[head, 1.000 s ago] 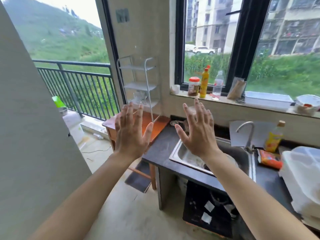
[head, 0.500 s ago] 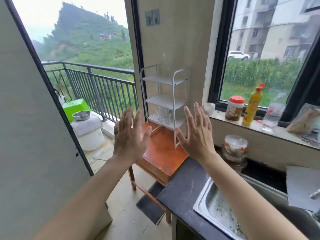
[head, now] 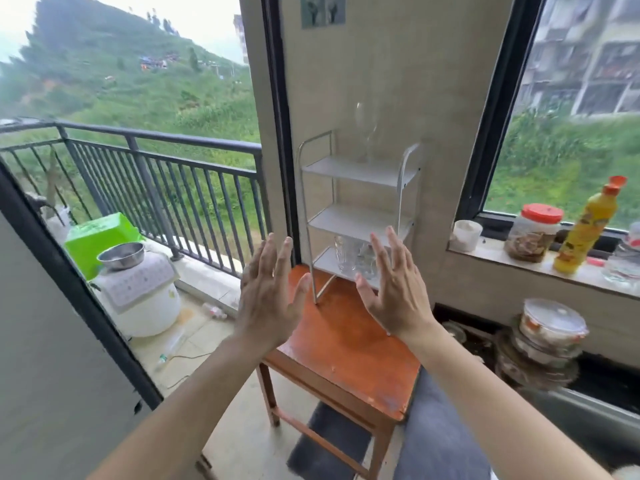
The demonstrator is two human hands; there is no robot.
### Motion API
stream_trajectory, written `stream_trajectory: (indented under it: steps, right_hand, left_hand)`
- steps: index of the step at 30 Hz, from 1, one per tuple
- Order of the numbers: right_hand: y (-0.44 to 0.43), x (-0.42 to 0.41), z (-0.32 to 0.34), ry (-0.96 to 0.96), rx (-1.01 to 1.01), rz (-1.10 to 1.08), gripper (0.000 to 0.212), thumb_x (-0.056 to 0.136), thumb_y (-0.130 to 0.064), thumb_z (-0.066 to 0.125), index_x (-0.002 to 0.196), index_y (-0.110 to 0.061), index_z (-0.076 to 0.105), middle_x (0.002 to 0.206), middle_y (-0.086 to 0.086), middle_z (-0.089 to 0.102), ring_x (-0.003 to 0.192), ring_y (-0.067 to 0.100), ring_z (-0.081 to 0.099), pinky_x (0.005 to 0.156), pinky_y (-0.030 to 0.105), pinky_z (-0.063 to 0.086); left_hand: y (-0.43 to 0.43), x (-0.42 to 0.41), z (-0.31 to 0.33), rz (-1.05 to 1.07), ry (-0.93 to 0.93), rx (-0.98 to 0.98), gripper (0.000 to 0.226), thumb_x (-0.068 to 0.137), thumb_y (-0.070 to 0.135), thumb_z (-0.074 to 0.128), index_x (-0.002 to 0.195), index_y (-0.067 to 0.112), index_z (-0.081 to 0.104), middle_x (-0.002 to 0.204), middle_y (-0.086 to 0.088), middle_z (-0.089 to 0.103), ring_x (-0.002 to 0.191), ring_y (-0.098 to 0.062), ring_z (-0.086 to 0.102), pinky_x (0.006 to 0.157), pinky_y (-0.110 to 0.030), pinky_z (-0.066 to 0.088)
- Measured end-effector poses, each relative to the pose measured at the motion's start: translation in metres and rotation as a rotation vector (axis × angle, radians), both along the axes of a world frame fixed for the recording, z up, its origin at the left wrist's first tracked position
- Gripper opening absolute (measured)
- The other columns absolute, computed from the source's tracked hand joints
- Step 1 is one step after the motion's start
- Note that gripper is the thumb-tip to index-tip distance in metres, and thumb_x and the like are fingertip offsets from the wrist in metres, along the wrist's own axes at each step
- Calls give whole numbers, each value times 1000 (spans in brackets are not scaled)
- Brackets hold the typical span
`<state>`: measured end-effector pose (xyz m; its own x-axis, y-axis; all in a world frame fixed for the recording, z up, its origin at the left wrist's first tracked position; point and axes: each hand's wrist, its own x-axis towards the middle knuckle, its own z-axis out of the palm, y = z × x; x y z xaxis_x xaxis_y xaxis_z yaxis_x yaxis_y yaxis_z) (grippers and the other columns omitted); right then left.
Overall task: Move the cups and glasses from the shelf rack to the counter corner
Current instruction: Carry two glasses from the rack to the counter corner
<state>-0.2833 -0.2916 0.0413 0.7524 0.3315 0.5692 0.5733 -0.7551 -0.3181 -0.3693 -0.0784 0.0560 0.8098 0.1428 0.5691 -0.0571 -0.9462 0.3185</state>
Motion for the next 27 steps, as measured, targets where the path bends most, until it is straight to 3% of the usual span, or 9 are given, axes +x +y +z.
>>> stream_trajectory:
  steps: [8, 12, 15, 22, 27]
  right_hand:
    - [17, 41, -34, 156, 9, -191, 71, 98, -41, 55, 159, -16, 27, 160, 10, 36, 142, 30, 40, 102, 46, 50]
    - [16, 64, -55, 240, 57, -227, 58, 99, -39, 54, 151, -17, 40, 145, 5, 51, 130, 26, 53, 94, 40, 50]
    - [19, 84, -76, 347, 79, -200, 56, 100, -39, 53, 151, -18, 40, 143, 3, 51, 122, 25, 58, 92, 36, 48]
    - [31, 150, -116, 670, 289, -145, 67, 98, -37, 58, 156, -21, 29, 156, 3, 39, 138, 22, 46, 115, 40, 38]
    - [41, 181, -136, 791, 501, -239, 71, 98, -30, 62, 157, -14, 26, 154, 7, 42, 136, 25, 48, 115, 44, 39]
  left_hand:
    - [28, 89, -40, -167, 137, -139, 65, 102, 51, 36, 156, 17, 22, 164, -10, 20, 152, -24, 13, 121, -42, 14]
    - [24, 129, -67, -194, 228, -163, 66, 102, 50, 37, 157, 18, 21, 165, -6, 20, 152, -21, 13, 122, -42, 17]
    - [21, 152, -86, -220, 277, -166, 66, 102, 47, 43, 157, 17, 22, 163, -6, 24, 150, -24, 18, 119, -40, 20]
    - [30, 215, -119, -190, 447, -318, 75, 98, 45, 53, 158, 19, 16, 163, -5, 24, 151, -22, 16, 120, -39, 17]
    - [33, 255, -137, -155, 495, -481, 79, 96, 45, 57, 158, 20, 13, 162, -3, 25, 149, -19, 20, 115, -34, 21]
